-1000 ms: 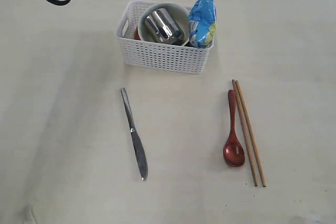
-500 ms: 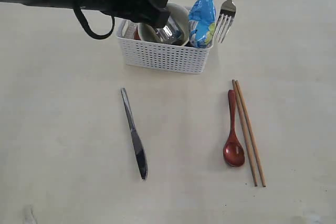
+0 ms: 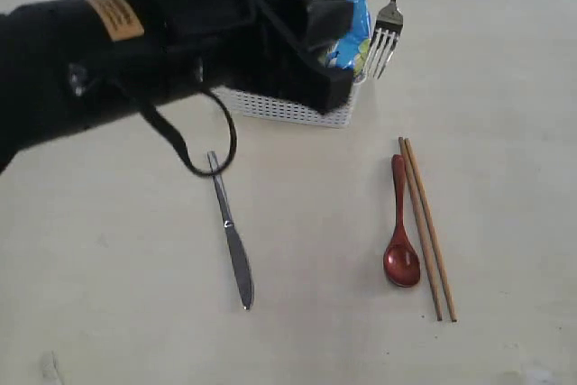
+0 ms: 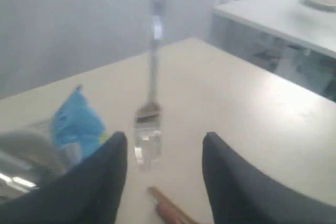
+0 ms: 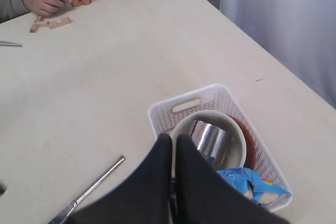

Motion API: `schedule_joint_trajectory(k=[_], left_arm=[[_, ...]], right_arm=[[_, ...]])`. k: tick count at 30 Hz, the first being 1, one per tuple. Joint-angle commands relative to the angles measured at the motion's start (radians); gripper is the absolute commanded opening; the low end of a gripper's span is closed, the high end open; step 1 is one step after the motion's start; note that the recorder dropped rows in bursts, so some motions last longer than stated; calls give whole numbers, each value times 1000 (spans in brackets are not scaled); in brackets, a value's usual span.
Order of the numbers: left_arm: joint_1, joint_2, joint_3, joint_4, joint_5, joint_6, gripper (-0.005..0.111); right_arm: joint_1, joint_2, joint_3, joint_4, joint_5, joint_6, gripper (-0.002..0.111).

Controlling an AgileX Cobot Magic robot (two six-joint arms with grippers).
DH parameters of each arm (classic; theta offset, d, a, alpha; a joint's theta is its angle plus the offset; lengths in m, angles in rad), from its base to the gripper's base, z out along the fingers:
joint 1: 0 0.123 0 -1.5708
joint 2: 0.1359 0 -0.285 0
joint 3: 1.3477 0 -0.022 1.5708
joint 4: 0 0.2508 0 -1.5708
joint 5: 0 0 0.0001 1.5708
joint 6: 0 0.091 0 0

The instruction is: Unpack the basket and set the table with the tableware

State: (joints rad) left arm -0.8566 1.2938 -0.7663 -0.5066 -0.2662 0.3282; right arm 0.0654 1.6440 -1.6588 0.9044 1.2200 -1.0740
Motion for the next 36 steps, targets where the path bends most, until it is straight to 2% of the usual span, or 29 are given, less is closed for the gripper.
schedule_joint_trajectory(k=[1,3,5,6,8,12,14,18,20,22,25,27,28,30,36], left_arm=[[-149,-56,76,131,-95,-237,43],[-195,-79,134,308,-155,-482,42],[-206,-96,202,531,-249,-732,40],[-195,-103,233,614,-302,-813,39],[-151,-114,272,634,-348,-845,39],[27,-120,296,664,-274,-865,39],[114,-120,296,787,-261,-945,39],[299,-126,257,1263,-308,-1377,39],[398,-117,227,1512,-381,-1590,39],[516,-101,191,1721,-516,-1737,39],[682,-59,162,1841,-792,-1777,39],[761,-14,161,1859,-946,-1745,39],[794,15,161,1866,-955,-1729,39],[819,65,161,1869,-955,-1690,39],[810,199,161,1861,-955,-1555,39]], right_arm=[[-3,-5,2,56,1,-17,0],[-3,-5,2,59,1,-17,0],[-3,-5,2,58,1,-17,0],[-3,-5,2,58,1,-13,0],[5,-5,2,58,1,0,0],[71,-7,27,39,1,-8,0],[117,-7,36,3,1,-31,0],[205,-7,36,-41,1,-49,0],[236,-7,36,-41,1,-49,0],[256,-7,36,-41,1,-49,0],[266,-7,38,-41,1,-47,0],[266,-7,44,-41,1,-45,0],[266,-7,50,-38,1,-45,0],[266,-7,63,-39,1,-49,0],[283,-7,69,6,1,-56,0]])
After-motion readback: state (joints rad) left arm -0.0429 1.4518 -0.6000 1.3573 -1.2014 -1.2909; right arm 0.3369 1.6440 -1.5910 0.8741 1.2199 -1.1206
